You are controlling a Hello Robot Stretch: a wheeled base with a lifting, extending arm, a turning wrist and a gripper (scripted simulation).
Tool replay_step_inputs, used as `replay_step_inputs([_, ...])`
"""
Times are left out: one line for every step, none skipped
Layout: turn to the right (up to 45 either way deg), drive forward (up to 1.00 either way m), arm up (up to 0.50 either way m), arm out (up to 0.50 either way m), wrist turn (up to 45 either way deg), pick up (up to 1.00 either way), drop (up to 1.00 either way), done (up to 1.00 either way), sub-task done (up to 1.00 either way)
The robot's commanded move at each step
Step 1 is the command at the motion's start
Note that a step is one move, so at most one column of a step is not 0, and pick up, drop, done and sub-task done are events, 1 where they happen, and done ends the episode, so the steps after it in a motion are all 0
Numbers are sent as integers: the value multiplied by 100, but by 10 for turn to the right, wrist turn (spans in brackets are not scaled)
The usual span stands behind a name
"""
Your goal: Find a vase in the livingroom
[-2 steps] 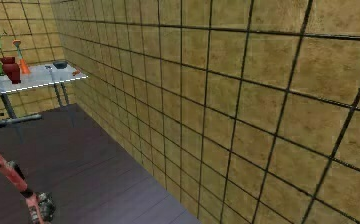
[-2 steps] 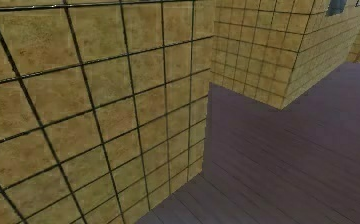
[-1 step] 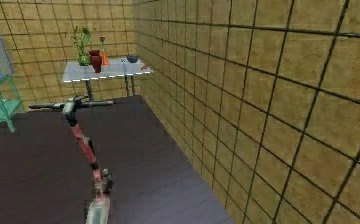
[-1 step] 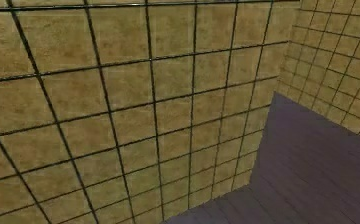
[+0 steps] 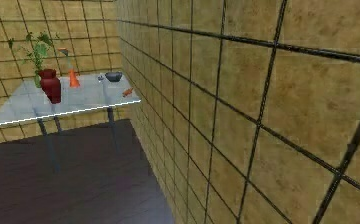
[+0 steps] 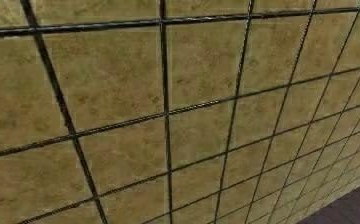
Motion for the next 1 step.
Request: replay_step_inputs([-210,0,0,0,0,0,0,0,0])
